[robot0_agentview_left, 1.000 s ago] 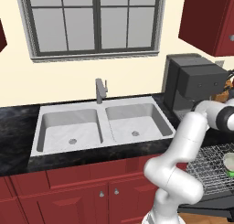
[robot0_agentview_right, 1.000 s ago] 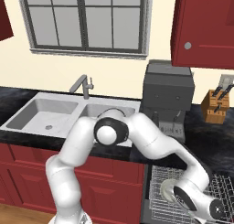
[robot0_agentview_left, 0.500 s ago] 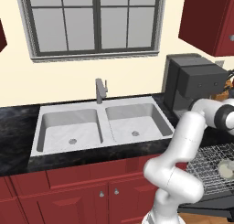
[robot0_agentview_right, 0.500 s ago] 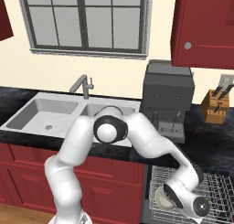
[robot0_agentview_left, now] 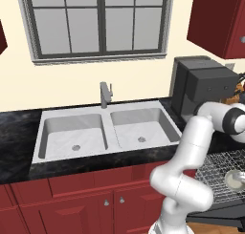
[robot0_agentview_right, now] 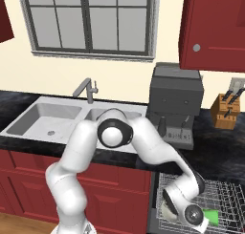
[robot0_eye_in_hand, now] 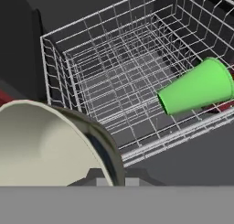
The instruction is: Pick up the cup and bowl from the counter, place them in the dishwasher, and close the dishwasher door.
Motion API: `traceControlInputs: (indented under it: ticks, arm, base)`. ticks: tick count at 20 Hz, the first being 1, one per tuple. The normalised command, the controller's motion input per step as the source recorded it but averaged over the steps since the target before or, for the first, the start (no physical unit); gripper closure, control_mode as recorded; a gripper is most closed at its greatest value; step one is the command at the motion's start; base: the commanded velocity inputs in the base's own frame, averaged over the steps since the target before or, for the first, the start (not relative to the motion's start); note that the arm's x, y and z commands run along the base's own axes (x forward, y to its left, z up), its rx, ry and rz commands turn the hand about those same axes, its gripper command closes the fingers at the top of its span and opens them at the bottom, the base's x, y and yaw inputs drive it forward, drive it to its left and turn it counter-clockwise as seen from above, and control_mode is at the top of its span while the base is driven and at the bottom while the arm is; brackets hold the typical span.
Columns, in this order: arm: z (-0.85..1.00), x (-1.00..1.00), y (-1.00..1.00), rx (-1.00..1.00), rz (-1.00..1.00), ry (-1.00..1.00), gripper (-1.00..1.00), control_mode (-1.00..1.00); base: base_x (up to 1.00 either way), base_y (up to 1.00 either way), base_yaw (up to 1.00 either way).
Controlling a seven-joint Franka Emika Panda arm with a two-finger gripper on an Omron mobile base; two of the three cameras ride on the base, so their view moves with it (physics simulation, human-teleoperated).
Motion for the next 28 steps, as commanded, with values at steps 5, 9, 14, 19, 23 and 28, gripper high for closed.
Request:
traceControlInputs:
  ticks: [5,9,14,19,23,28]
  arm:
    - [0.0,0.23,0.0,-0.01,-0.06,0.0,1.0,-1.0]
    - [-0.1,0.19,0.0,-0.04,-0.03,0.0,1.0,-1.0]
    - [-0.44,0.08,0.0,-0.11,0.0,0.0,1.0,-1.0]
    - [-0.53,0.06,0.0,-0.15,0.0,0.0,1.0,-1.0]
    - [-0.42,0.0,0.0,-0.14,0.0,0.0,1.0,-1.0]
    - [-0.31,0.0,0.0,-0.14,0.0,0.0,1.0,-1.0]
  base:
    - [0.0,0.0,0.0]
    - [0.0,0.0,0.0]
    - [0.0,0.0,0.0]
    - [0.0,0.0,0.0]
    - [0.0,0.0,0.0]
    - [0.0,0.0,0.0]
